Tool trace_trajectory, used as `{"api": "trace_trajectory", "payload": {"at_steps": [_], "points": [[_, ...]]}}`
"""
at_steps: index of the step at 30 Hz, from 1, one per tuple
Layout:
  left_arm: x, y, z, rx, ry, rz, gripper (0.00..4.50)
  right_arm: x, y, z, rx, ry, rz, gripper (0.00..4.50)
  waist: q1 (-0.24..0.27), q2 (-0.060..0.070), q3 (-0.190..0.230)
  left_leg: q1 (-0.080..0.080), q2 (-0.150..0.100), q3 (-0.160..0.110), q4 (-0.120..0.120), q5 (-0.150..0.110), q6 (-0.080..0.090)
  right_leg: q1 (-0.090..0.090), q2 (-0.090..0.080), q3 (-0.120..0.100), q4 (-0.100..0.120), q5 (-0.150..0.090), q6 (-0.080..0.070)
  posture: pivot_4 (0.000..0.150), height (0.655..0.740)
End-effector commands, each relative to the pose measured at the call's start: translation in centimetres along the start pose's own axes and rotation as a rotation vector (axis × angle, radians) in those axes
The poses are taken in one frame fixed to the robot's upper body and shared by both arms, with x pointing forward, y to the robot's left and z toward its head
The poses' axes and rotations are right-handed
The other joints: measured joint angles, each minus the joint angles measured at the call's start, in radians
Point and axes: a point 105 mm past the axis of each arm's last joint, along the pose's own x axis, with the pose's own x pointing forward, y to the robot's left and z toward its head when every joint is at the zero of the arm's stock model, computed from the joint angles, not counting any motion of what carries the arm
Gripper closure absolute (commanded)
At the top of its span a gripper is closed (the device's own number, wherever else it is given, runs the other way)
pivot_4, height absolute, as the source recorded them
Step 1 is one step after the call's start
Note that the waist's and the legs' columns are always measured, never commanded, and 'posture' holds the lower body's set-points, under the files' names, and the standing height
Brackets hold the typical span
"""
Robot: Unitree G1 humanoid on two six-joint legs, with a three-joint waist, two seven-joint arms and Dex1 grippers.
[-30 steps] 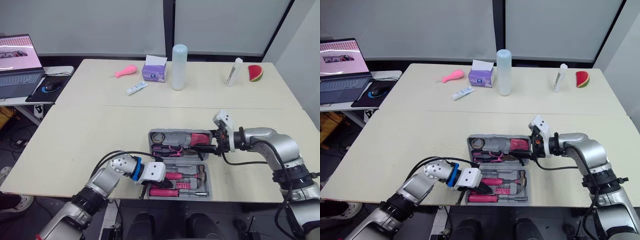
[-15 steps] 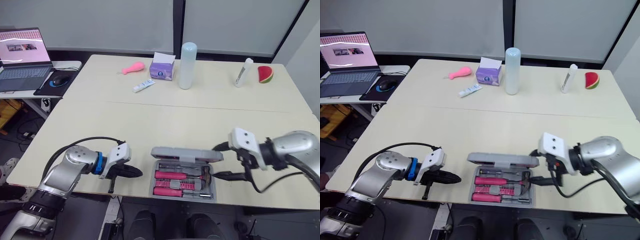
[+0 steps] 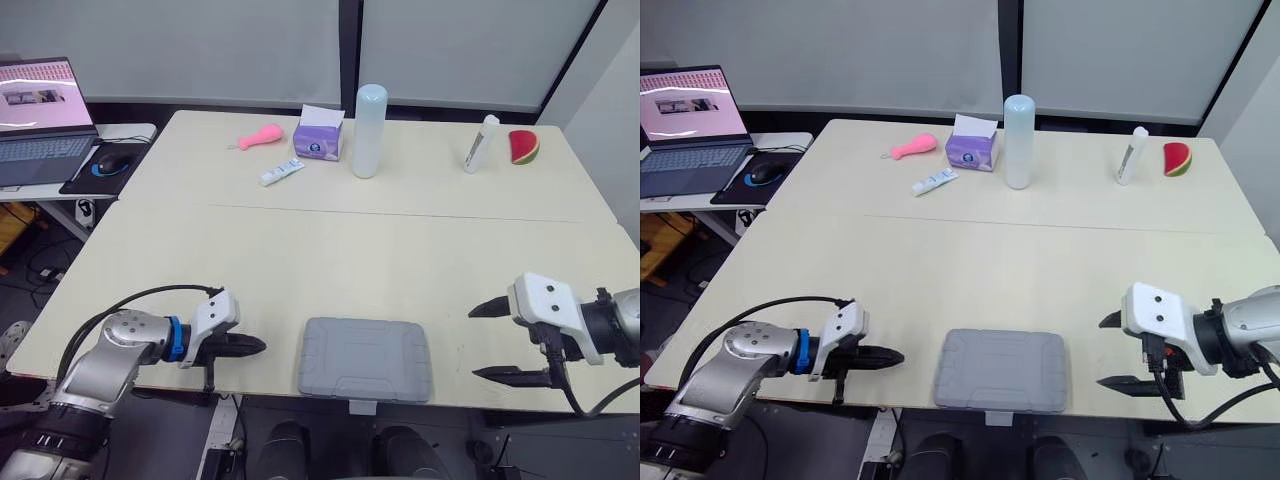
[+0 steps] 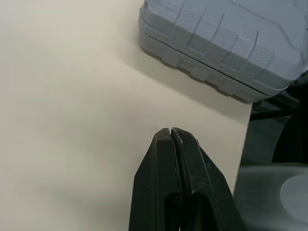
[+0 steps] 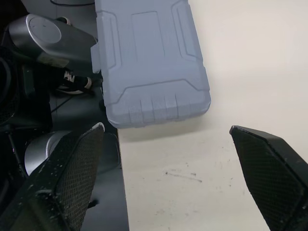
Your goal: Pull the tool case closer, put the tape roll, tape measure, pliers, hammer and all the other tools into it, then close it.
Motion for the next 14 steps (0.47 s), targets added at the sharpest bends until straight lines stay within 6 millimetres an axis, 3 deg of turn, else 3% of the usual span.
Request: {"api": "trace_trajectory", "payload": {"at_steps": [1,7,14], "points": [[-3.0,0.7,2.2,0.138,-0.016,0.05,4.5,-1.7,0.2,1.7,-0.11,-0.023,0.0,0.03,0.0,-0.001,0.001,0.0,0.0,0.0,0.0,0.0,0.0,0.0,0.0,0.0,0.0,0.0,0.0,0.15,0.6921],[-6.3,0.4,4.6,0.242,0.042,0.102,4.5,-3.8,0.2,1.4,-0.141,0.02,0.021,0.03,0.0,-0.001,0.003,0.0,0.0,0.0,0.0,0.0,0.0,0.001,0.0,0.0,-0.001,0.0,0.0,0.15,0.6921],[-6.1,-1.1,4.4,0.212,0.057,0.056,4.5,-4.1,-0.1,1.5,-0.166,0.013,0.032,0.03,-0.001,-0.001,0.004,0.001,0.0,0.001,0.0,0.0,0.0,0.001,0.0,0.0,-0.001,0.0,0.0,0.15,0.6921]]}}
